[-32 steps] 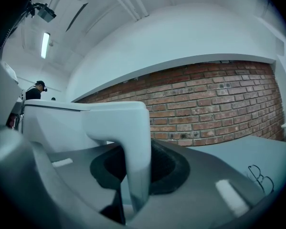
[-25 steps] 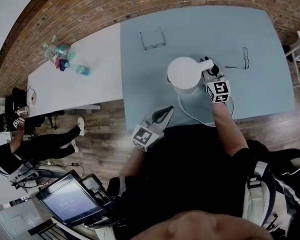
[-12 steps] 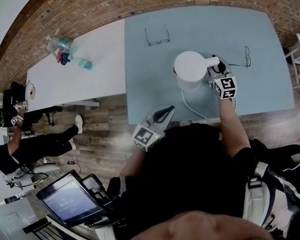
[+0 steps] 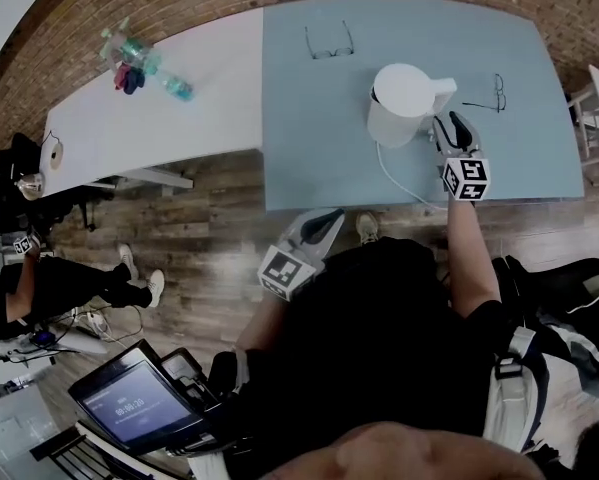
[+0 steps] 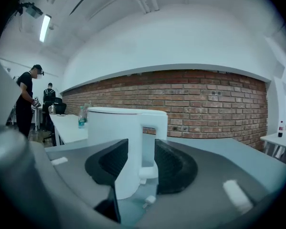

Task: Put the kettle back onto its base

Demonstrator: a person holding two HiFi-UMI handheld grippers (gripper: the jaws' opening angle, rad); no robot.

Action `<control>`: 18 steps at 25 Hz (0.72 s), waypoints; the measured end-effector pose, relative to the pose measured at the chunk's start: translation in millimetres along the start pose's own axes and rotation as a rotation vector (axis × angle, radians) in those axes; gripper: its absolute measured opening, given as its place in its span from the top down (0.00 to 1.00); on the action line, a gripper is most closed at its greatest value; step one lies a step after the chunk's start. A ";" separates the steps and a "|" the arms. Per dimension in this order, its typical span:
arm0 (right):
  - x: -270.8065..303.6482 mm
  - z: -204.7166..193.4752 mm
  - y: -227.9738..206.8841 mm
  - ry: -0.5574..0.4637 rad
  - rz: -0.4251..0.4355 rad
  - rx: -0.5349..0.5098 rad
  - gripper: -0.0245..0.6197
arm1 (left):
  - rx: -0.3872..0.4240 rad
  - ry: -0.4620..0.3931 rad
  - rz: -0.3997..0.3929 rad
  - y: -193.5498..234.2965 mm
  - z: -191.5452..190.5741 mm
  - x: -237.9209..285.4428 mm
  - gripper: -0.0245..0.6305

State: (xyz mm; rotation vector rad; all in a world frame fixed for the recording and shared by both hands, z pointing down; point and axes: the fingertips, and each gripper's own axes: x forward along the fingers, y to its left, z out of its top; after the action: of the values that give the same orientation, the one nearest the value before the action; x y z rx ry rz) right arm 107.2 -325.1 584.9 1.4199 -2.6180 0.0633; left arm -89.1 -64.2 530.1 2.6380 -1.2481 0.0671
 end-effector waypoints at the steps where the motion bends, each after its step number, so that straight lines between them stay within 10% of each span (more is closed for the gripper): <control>1: -10.7 4.5 10.4 -0.005 0.001 -0.002 0.71 | -0.004 -0.002 -0.001 -5.1 -1.6 -12.2 0.96; 18: -188.2 36.6 178.6 -0.102 0.150 -0.033 0.86 | 0.004 -0.015 -0.115 -91.3 -31.9 -127.3 0.96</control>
State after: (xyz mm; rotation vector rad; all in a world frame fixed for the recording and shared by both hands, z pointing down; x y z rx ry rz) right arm 54.2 -75.6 525.3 1.2457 -2.7914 -0.0347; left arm -98.5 95.4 527.6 2.7128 -1.0988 0.0319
